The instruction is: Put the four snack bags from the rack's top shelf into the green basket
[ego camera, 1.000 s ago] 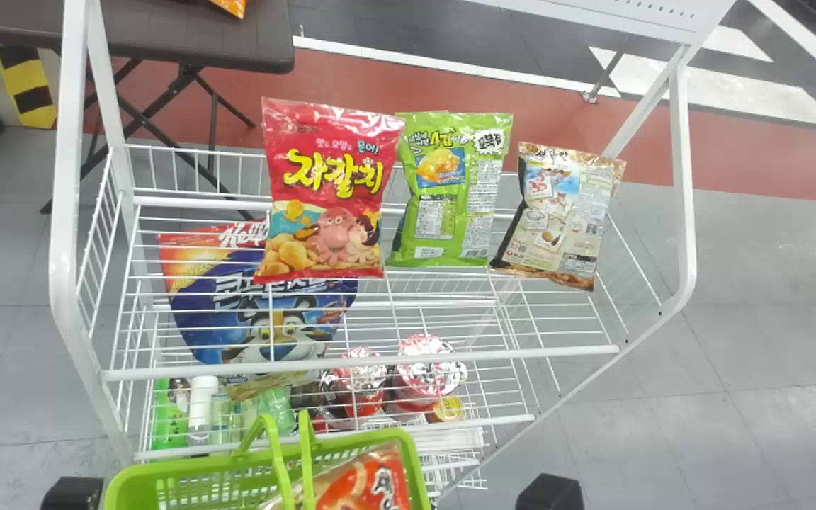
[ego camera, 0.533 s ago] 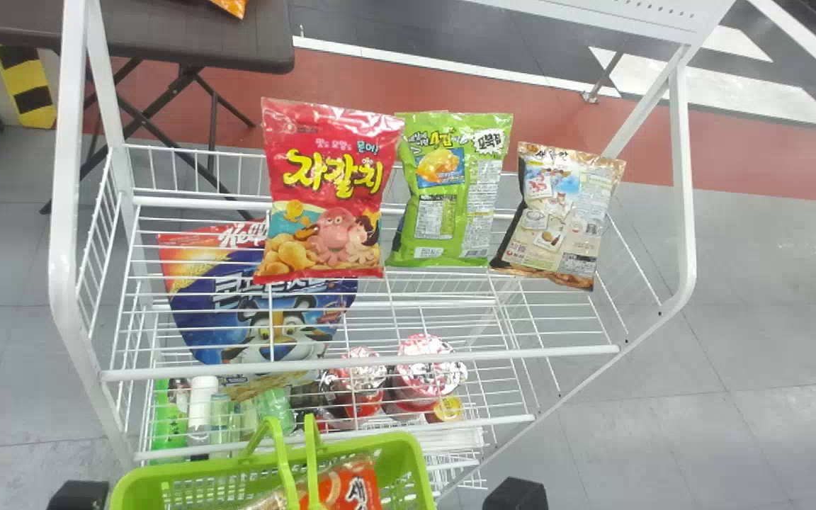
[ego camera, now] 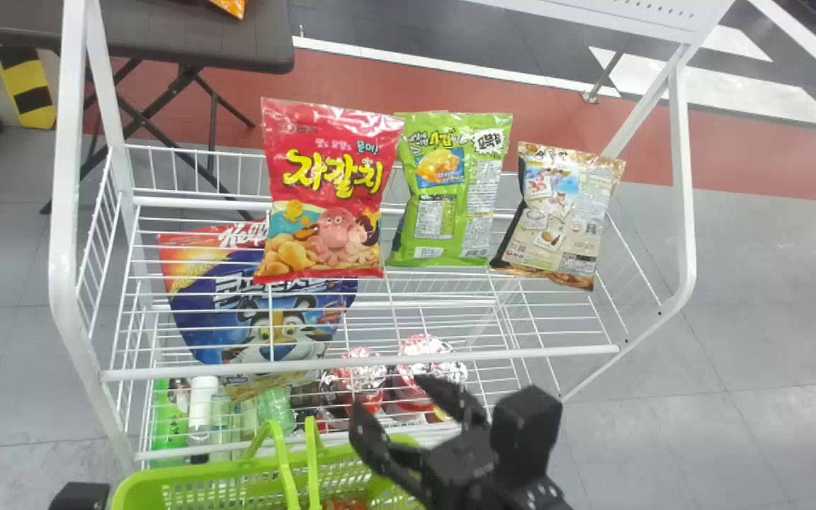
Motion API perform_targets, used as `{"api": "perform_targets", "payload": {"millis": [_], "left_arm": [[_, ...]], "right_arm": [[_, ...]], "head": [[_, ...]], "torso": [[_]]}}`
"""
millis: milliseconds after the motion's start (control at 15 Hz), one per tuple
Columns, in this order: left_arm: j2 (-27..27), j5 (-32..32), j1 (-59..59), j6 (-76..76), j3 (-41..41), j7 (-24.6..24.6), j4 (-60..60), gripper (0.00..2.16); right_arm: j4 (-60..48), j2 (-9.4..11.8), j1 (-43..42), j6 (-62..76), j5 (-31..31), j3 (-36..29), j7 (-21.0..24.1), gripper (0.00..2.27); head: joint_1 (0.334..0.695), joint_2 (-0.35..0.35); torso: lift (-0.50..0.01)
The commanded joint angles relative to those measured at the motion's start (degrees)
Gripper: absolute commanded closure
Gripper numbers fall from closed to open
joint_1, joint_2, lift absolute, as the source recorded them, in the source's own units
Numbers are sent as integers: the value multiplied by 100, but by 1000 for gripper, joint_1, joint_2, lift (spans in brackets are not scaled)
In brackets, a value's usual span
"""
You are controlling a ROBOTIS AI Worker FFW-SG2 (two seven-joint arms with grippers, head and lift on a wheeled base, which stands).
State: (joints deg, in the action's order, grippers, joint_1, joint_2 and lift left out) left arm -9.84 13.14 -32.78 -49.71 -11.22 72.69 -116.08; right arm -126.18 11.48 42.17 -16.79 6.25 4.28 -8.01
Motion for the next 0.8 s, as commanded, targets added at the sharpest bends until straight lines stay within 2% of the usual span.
{"api": "perform_targets", "payload": {"millis": [0,267,467,733], "left_arm": [[0,-4,0,0,-3,8,6,1727],[-35,22,35,0,-3,0,42,1727],[-132,101,96,0,-3,0,68,1727],[-229,180,123,0,-3,0,77,1727]], "right_arm": [[726,-58,-886,786,-142,415,406,83],[1931,-568,-2442,927,-634,1048,1188,124],[2651,-1060,-3136,944,-889,1031,1285,124],[3530,-1139,-3901,909,-854,969,1399,144]], "head": [[695,-350],[695,-350],[695,-258],[695,-207]], "torso": [[0],[0],[0],[0]]}}
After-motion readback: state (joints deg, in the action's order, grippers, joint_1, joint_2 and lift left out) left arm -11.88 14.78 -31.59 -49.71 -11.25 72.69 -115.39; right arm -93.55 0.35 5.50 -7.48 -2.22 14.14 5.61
